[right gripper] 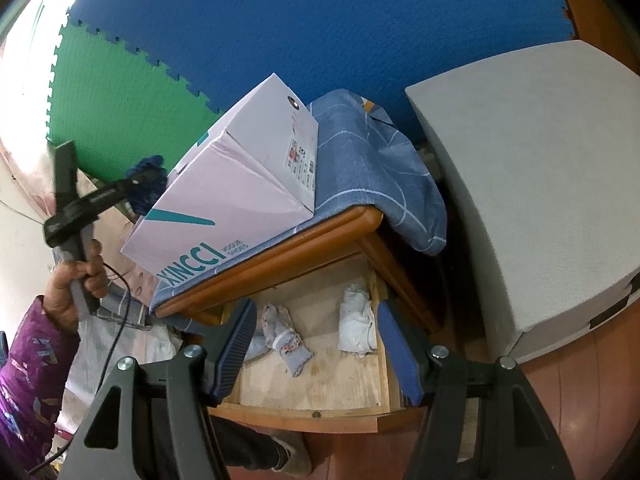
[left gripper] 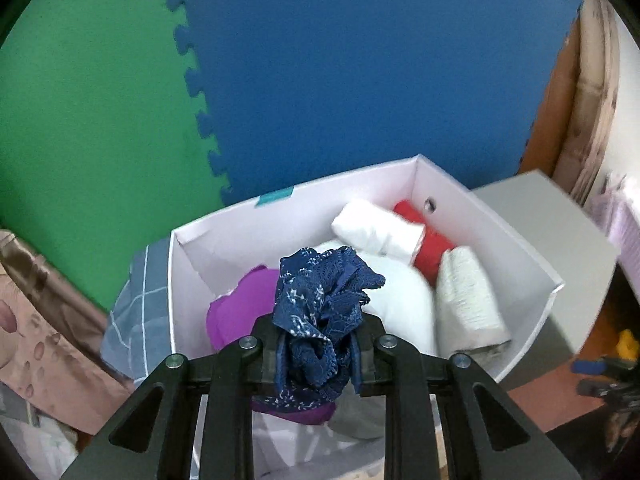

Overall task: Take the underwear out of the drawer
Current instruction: 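Lift the navy underwear with the left tool and lower it into the shoebox, then open the left tool and withdraw it from the shoebox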

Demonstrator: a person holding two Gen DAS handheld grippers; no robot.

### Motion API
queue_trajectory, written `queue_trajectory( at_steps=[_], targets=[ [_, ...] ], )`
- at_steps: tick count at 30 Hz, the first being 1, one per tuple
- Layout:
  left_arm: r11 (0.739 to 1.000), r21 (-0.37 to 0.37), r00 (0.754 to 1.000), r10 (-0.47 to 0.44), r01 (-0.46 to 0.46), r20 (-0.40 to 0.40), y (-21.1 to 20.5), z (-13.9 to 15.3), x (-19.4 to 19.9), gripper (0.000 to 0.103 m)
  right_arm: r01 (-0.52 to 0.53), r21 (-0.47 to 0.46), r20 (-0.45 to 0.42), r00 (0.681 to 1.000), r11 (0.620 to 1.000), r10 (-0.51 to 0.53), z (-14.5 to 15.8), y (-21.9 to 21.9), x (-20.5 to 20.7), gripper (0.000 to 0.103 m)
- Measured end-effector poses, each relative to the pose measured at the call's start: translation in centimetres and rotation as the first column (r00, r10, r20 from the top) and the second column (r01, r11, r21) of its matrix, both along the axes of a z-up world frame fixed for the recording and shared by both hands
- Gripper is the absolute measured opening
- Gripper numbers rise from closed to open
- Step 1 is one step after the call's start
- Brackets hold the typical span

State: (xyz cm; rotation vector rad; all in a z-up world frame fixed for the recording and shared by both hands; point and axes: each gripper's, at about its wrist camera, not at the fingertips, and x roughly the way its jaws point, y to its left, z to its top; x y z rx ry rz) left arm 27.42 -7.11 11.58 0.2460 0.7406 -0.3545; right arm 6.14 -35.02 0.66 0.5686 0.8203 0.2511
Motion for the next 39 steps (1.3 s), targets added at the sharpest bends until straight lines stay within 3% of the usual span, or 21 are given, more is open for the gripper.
queue_trajectory(
  at_steps=[10,19,22,31,39],
  targets=[
    [0.997,0.071,1.0,0.01,-0.011,0.005,-1.1,-2.6,0.1,0.028,-0.017,-0.019,-0.007,1.0,1.0,0.017,-0.1,0.6,0.2,0.064],
    [0.993,0.109,0.998,0.049,-0.052,0.037,-1.5,-3.5,-0.1,0.069,-0.042,-0.067,-0.016,0.999,0.997,0.041,-0.1,1.3,0.3,0.064],
    [0.986,0.126,0.993,0.103,-0.11,0.055,-1.1,-3.4,0.0,0.089,-0.049,-0.081,-0.019,0.999,0.996,0.047,-0.1,1.6,0.4,0.064],
    [0.976,0.169,0.983,0.113,-0.137,0.145,-1.2,-2.4,-1.6,0.091,-0.095,-0.177,-0.037,0.995,0.98,0.09,-0.4,3.4,0.5,0.064],
    [0.975,0.161,0.967,0.114,-0.153,0.229,-1.1,-0.8,-4.0,0.095,-0.231,-0.35,-0.084,0.973,0.908,0.216,-1.2,7.6,0.6,0.064]
  ],
)
